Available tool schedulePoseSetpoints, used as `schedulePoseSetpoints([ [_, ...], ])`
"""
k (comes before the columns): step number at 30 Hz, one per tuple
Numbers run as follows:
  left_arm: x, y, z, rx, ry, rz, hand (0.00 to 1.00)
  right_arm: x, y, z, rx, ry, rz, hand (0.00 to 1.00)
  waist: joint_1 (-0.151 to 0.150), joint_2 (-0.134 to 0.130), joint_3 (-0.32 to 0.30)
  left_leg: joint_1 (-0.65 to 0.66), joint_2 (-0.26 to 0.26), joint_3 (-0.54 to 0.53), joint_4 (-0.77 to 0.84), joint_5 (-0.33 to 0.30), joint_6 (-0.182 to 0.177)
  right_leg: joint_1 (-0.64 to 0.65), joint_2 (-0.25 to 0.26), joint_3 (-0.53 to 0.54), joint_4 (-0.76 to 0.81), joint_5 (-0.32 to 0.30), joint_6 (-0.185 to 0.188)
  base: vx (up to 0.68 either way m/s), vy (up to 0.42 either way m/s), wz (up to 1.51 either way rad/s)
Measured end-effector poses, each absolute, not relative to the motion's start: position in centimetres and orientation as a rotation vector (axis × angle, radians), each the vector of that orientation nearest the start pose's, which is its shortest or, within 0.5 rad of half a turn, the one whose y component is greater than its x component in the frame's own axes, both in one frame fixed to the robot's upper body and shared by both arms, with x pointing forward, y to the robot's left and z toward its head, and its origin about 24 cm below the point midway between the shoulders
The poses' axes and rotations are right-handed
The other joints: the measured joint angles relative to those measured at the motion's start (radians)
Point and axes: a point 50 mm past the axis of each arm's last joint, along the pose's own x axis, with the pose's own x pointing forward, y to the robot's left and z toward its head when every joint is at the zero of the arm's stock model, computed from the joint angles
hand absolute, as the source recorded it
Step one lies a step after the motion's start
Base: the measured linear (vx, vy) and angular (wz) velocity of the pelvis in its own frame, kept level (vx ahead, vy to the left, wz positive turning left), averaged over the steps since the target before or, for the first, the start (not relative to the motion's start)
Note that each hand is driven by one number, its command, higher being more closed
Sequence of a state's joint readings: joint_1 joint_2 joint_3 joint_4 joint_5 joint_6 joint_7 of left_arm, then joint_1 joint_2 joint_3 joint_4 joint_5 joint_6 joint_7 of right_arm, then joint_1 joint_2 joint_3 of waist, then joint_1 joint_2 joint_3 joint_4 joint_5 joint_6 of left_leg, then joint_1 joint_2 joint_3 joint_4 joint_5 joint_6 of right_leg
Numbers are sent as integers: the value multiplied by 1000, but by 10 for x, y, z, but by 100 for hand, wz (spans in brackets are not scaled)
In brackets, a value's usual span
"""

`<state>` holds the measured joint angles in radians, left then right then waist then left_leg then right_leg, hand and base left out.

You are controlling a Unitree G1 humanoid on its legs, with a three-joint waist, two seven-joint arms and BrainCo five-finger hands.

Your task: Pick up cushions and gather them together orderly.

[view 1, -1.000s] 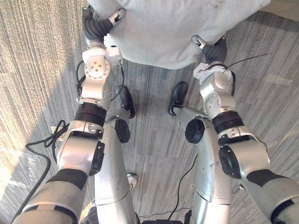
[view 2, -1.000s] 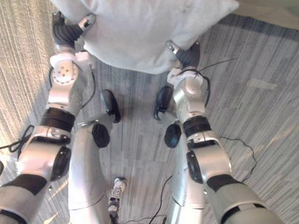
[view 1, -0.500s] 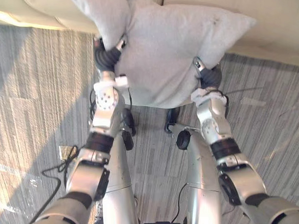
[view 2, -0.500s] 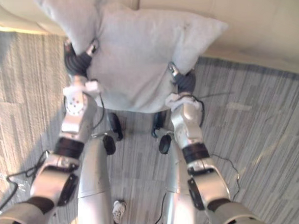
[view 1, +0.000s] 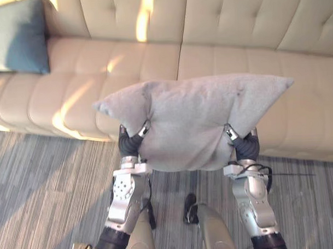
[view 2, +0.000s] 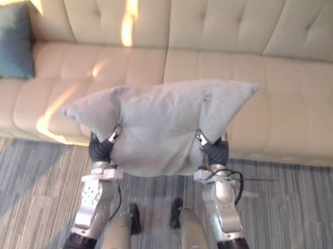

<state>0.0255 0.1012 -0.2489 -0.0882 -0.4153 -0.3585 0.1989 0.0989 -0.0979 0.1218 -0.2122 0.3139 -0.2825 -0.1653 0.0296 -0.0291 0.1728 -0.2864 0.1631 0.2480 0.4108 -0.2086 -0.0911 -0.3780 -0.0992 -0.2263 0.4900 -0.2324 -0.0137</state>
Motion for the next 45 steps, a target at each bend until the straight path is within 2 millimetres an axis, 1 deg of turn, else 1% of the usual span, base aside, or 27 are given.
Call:
schedulePoseSetpoints([
  [2, 233, 129, 71, -398, -280, 5, 100, 222, -153, 85, 294, -332, -74, 100, 2, -2, -17, 42, 5, 13, 6, -12, -4, 34, 4, 15, 10, -32, 7, 90, 9, -13],
  [4, 225, 131, 61, -406, -237, 6, 100, 216, -152, 78, 300, -297, -79, 100, 4, -2, -17, 30, 27, 1, 161, -17, -5, 81, 9, 20, 27, -72, -6, 40, -10, -13],
  [6, 217, 131, 52, -419, -192, 13, 100, 210, -154, 72, 291, -272, -80, 100, 12, 5, -26, -17, 59, -32, 356, 2, 23, 123, 17, 23, 59, -111, -17, 37, -3, -16],
  [7, 213, 130, 47, -425, -168, 17, 100, 206, -155, 73, 292, -269, -84, 100, 14, 9, -48, -79, 80, -37, 464, 40, 47, 129, 18, 29, 71, -128, -29, 135, 27, -5],
  [9, 211, 127, 45, -437, -154, 15, 100, 203, -156, 80, 296, -300, -82, 100, 20, 13, -59, -133, 88, -35, 516, 23, 66, 133, 18, 40, 67, -134, -33, 171, 46, -7],
  [12, 209, 124, 43, -446, -141, 8, 100, 203, -155, 93, 301, -355, -73, 100, 31, 18, -77, -166, 50, -16, 334, -45, 44, 160, 11, 71, 6, -127, -42, 208, 123, -14],
  [13, 208, 124, 41, -446, -133, 7, 100, 204, -156, 93, 300, -357, -75, 100, 31, 17, -79, -166, 34, -19, 264, -42, 36, 183, 9, 74, -23, -123, -37, 277, 174, -7],
  [14, 207, 123, 40, -446, -120, 2, 100, 205, -157, 93, 292, -358, -76, 100, 32, 14, -91, -166, 7, -28, 123, -17, 7, 218, 4, 80, -79, -114, -20, 331, 214, -23],
  [15, 205, 122, 38, -447, -112, -1, 100, 205, -159, 92, 285, -355, -78, 100, 44, 18, -112, -160, -7, -40, 6, 22, 5, 238, 4, 92, -118, -110, 5, 361, 240, -42],
  [16, 205, 122, 38, -447, -111, -4, 100, 205, -159, 91, 286, -351, -81, 100, 58, 24, -124, -150, -11, -41, -35, 85, 20, 252, 3, 107, -132, -113, 29, 453, 288, -67],
  [17, 203, 125, 36, -433, -103, -2, 100, 206, -157, 85, 293, -325, -82, 100, 70, -1, -137, -123, -38, -22, -37, 146, 56, 274, -23, 136, -143, -114, 74, 526, 268, -46],
  [18, 202, 126, 35, -426, -94, -2, 100, 205, -157, 80, 301, -303, -93, 100, 61, -24, -157, -123, -55, 6, -18, 126, 80, 279, -51, 144, -147, -101, 101, 652, 312, -34],
  [19, 202, 126, 34, -427, -93, -3, 100, 205, -157, 78, 301, -294, -97, 100, 59, -32, -160, -123, -62, 23, 1, 109, 95, 276, -64, 152, -137, -85, 123, 619, 287, -14],
  [21, 202, 126, 33, -417, -82, -9, 100, 205, -158, 71, 305, -265, -109, 100, 55, -34, -156, -63, -83, 54, 1, 68, 122, 217, -98, 170, 54, -25, 170, 459, 241, -30],
  [22, 202, 127, 33, -412, -77, -10, 100, 206, -158, 67, 307, -250, -110, 100, 55, -33, -152, -18, -87, 65, -18, 50, 127, 172, -107, 184, 190, 22, 173, 334, 152, -34],
  [24, 202, 131, 32, -395, -74, -9, 100, 205, -155, 57, 319, -207, -112, 100, 45, -23, -140, 109, -85, 73, -51, 19, 129, 76, -119, 180, 482, 15, 153, 383, 110, -25],
  [26, 203, 134, 34, -391, -88, -9, 100, 206, -153, 55, 326, -199, -106, 100, 28, -18, -137, 178, -76, 72, -85, 14, 129, 19, -118, 138, 531, -11, 119, 330, -12, -1],
  [28, 204, 135, 35, -389, -102, -8, 100, 208, -153, 57, 327, -213, -96, 100, 24, -15, -134, 212, -55, 71, -103, -11, 99, -38, -107, 91, 457, -28, 105, 285, -108, 1],
  [30, 205, 137, 35, -385, -106, -10, 100, 210, -153, 57, 325, -216, -89, 100, 23, -40, -140, 224, -55, 66, -106, -24, 76, -54, -82, 73, 252, -9, 85, 246, -188, 11],
  [31, 206, 138, 36, -379, -109, -15, 100, 210, -152, 57, 322, -217, -91, 100, 19, -87, -147, 226, -88, 38, -97, -39, 54, -29, -64, 99, 52, 82, 28, 285, -240, 1],
  [32, 207, 133, 30, -405, -86, -1, 100, 214, -156, 56, 284, -216, -86, 100, 33, -56, -149, 234, -61, 8, -94, -63, 27, 18, -34, 95, -6, 58, 22, 287, -219, -6],
  [34, 207, 127, 20, -429, -39, 11, 100, 215, -165, 53, 234, -196, -90, 100, 29, 1, -146, 239, -29, -26, -100, -56, 26, 71, 2, 69, -79, 74, 6, 241, -140, -10],
  [40, 212, 119, 23, -437, -56, -21, 100, 215, -174, 53, 219, -200, -126, 100, 26, 26, -159, 284, -43, -100, -164, 4, 13, 137, 14, 63, -163, 83, 5, 132, -34, 2],
  [42, 217, 123, 22, -426, -56, -9, 100, 217, -174, 51, 218, -194, -120, 100, 26, 24, -159, 267, -65, -152, -113, 25, 13, 197, -5, 62, -237, 119, 12, 63, 81, 16],
  [43, 219, 124, 22, -417, -57, -11, 100, 219, -174, 51, 218, -194, -121, 100, 27, 13, -157, 259, -72, -163, -112, 8, 18, 204, -18, 63, -252, 125, 17, 24, 112, 29],
  [44, 224, 123, 23, -398, -61, -19, 100, 227, -176, 51, 213, -201, -124, 100, 22, 31, -167, 262, -90, -184, -280, 51, 27, 204, -24, 55, -272, 144, 35, -1, 143, 22],
  [45, 230, 124, 25, -373, -71, -19, 100, 236, -178, 51, 203, -198, -125, 100, 27, 38, -170, 263, -90, -191, -319, 94, 14, 203, -17, 51, -295, 152, 47, 0, 137, 17],
])
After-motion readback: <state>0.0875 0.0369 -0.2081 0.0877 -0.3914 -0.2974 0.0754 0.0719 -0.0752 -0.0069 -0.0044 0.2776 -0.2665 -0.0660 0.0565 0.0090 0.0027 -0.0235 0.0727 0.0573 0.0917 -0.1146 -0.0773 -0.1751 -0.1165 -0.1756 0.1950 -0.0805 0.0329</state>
